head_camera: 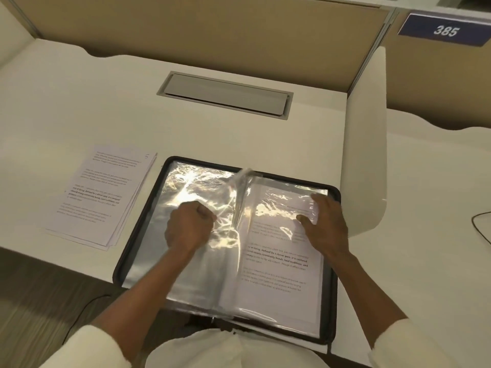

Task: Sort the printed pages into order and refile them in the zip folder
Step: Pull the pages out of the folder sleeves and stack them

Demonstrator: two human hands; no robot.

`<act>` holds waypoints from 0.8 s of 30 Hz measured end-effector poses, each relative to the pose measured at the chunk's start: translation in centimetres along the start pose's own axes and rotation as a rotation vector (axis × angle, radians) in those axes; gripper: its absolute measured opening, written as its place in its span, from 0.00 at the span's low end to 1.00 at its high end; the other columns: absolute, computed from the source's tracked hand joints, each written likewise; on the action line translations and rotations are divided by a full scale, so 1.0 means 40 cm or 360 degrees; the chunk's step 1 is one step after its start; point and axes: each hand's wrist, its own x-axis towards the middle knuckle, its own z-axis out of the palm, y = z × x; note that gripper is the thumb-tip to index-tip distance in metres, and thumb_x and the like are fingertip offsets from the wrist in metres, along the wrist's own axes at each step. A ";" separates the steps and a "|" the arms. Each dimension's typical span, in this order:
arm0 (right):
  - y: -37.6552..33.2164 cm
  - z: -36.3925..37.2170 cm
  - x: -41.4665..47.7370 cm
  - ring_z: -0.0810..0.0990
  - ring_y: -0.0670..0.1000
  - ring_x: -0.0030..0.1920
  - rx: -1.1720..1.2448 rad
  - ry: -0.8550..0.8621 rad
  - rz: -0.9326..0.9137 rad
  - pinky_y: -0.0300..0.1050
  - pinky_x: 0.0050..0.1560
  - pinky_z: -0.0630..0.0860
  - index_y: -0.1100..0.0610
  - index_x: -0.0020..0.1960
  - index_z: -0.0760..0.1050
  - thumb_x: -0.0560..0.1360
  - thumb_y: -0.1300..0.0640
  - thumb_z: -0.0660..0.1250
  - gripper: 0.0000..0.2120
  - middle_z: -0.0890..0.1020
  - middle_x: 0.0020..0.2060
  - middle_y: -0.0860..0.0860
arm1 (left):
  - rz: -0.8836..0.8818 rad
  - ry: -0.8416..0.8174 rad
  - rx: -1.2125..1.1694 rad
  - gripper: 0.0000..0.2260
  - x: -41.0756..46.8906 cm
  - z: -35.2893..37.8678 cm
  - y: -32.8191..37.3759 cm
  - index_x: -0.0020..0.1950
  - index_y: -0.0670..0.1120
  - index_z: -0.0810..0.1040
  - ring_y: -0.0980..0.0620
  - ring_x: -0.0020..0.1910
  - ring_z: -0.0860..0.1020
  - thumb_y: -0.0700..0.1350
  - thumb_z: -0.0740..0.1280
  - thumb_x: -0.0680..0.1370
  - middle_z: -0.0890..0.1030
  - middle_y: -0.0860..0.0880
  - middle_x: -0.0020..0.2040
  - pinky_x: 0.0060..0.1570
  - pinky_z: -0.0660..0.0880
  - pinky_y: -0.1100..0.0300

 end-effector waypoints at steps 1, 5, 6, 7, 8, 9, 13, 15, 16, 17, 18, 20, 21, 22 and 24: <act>0.004 0.001 0.008 0.64 0.56 0.79 -0.0076 -0.0026 -0.0016 0.61 0.72 0.72 0.54 0.80 0.64 0.78 0.48 0.75 0.36 0.68 0.78 0.53 | -0.0034 0.0029 0.0009 0.08 0.019 -0.014 -0.016 0.38 0.55 0.85 0.52 0.40 0.85 0.44 0.74 0.76 0.86 0.58 0.38 0.45 0.85 0.48; 0.010 0.012 0.028 0.54 0.56 0.84 -0.0206 -0.0112 -0.0021 0.58 0.81 0.59 0.57 0.85 0.54 0.80 0.49 0.73 0.42 0.56 0.84 0.54 | -0.0041 0.0126 0.0207 0.11 0.080 -0.052 -0.062 0.34 0.53 0.85 0.53 0.35 0.83 0.44 0.75 0.76 0.85 0.56 0.36 0.32 0.80 0.58; 0.009 0.013 0.029 0.53 0.57 0.84 -0.0228 -0.0127 -0.0025 0.58 0.81 0.57 0.58 0.85 0.53 0.80 0.49 0.72 0.42 0.56 0.84 0.54 | -0.0065 0.0148 0.0279 0.11 0.089 -0.055 -0.069 0.34 0.51 0.85 0.54 0.32 0.81 0.43 0.74 0.76 0.84 0.54 0.35 0.28 0.76 0.61; 0.008 0.014 0.028 0.52 0.57 0.84 -0.0251 -0.0138 -0.0037 0.57 0.81 0.56 0.58 0.85 0.53 0.81 0.50 0.72 0.41 0.57 0.84 0.55 | -0.0102 0.0179 0.0349 0.10 0.094 -0.058 -0.073 0.34 0.49 0.85 0.53 0.31 0.79 0.43 0.74 0.76 0.83 0.52 0.34 0.27 0.74 0.62; 0.006 0.014 0.028 0.53 0.56 0.84 -0.0271 -0.0142 -0.0049 0.57 0.80 0.56 0.59 0.84 0.53 0.81 0.50 0.71 0.40 0.58 0.83 0.55 | -0.0140 0.0215 0.0424 0.09 0.099 -0.058 -0.077 0.35 0.48 0.84 0.50 0.31 0.79 0.44 0.73 0.76 0.81 0.50 0.34 0.28 0.75 0.61; 0.003 0.012 0.028 0.53 0.57 0.83 -0.0279 -0.0139 -0.0059 0.57 0.80 0.57 0.59 0.84 0.54 0.81 0.51 0.72 0.40 0.60 0.83 0.56 | -0.0164 0.0249 0.0486 0.08 0.103 -0.058 -0.080 0.37 0.46 0.83 0.48 0.32 0.79 0.45 0.73 0.76 0.80 0.48 0.35 0.31 0.76 0.58; -0.002 0.003 0.032 0.68 0.60 0.75 -0.0317 -0.0041 -0.0103 0.60 0.73 0.67 0.57 0.78 0.65 0.76 0.54 0.77 0.36 0.75 0.72 0.57 | -0.0202 0.0298 0.0580 0.09 0.125 -0.065 -0.090 0.40 0.45 0.83 0.42 0.36 0.80 0.48 0.76 0.76 0.76 0.49 0.33 0.39 0.78 0.54; -0.003 -0.004 0.032 0.75 0.58 0.65 -0.0272 0.0033 -0.0092 0.58 0.65 0.73 0.55 0.74 0.69 0.75 0.56 0.78 0.31 0.80 0.63 0.54 | -0.0230 0.0297 0.0570 0.08 0.136 -0.071 -0.092 0.41 0.46 0.84 0.41 0.38 0.82 0.49 0.76 0.76 0.79 0.48 0.35 0.42 0.81 0.52; -0.007 -0.008 0.029 0.77 0.56 0.61 -0.0176 0.0069 -0.0054 0.56 0.60 0.76 0.54 0.72 0.70 0.75 0.57 0.78 0.29 0.81 0.60 0.52 | -0.0240 0.0290 0.0580 0.08 0.139 -0.074 -0.090 0.43 0.45 0.84 0.40 0.40 0.83 0.49 0.77 0.75 0.80 0.47 0.37 0.43 0.80 0.52; -0.012 -0.014 0.028 0.78 0.53 0.56 -0.0051 0.0093 0.0004 0.52 0.54 0.77 0.53 0.71 0.71 0.75 0.58 0.77 0.27 0.81 0.58 0.50 | -0.0241 0.0280 0.0607 0.08 0.143 -0.075 -0.087 0.44 0.45 0.83 0.40 0.41 0.83 0.48 0.77 0.75 0.80 0.46 0.38 0.43 0.80 0.52; -0.017 -0.019 0.028 0.79 0.51 0.53 0.0066 0.0108 0.0067 0.48 0.50 0.75 0.53 0.70 0.71 0.75 0.59 0.77 0.26 0.81 0.56 0.49 | -0.0231 0.0273 0.0650 0.09 0.145 -0.074 -0.083 0.46 0.43 0.82 0.40 0.41 0.83 0.48 0.76 0.75 0.80 0.45 0.39 0.42 0.79 0.52; -0.025 -0.029 0.035 0.80 0.50 0.49 0.0219 0.0151 0.0135 0.44 0.48 0.74 0.51 0.69 0.72 0.75 0.60 0.78 0.26 0.82 0.53 0.49 | -0.0182 0.0285 0.0785 0.16 0.148 -0.065 -0.079 0.56 0.41 0.79 0.40 0.46 0.84 0.49 0.77 0.75 0.82 0.43 0.46 0.45 0.80 0.50; -0.026 -0.034 0.040 0.81 0.50 0.48 0.0257 0.0168 0.0145 0.45 0.47 0.75 0.51 0.68 0.72 0.74 0.60 0.79 0.27 0.82 0.53 0.49 | -0.0147 0.0301 0.0890 0.23 0.149 -0.058 -0.079 0.62 0.39 0.76 0.39 0.50 0.83 0.50 0.77 0.74 0.82 0.41 0.52 0.49 0.81 0.48; -0.029 -0.040 0.046 0.81 0.51 0.48 0.0282 0.0179 0.0148 0.46 0.48 0.77 0.51 0.68 0.72 0.74 0.60 0.79 0.27 0.82 0.52 0.49 | -0.0124 0.0323 0.1028 0.29 0.146 -0.051 -0.077 0.66 0.38 0.72 0.39 0.55 0.82 0.51 0.78 0.73 0.81 0.39 0.57 0.53 0.80 0.46; -0.037 -0.056 0.057 0.81 0.52 0.48 0.0287 0.0185 0.0133 0.48 0.49 0.80 0.51 0.67 0.73 0.73 0.59 0.80 0.27 0.82 0.52 0.48 | -0.0025 0.0411 0.1263 0.34 0.128 -0.038 -0.062 0.69 0.38 0.69 0.39 0.61 0.78 0.53 0.78 0.72 0.78 0.38 0.63 0.60 0.76 0.45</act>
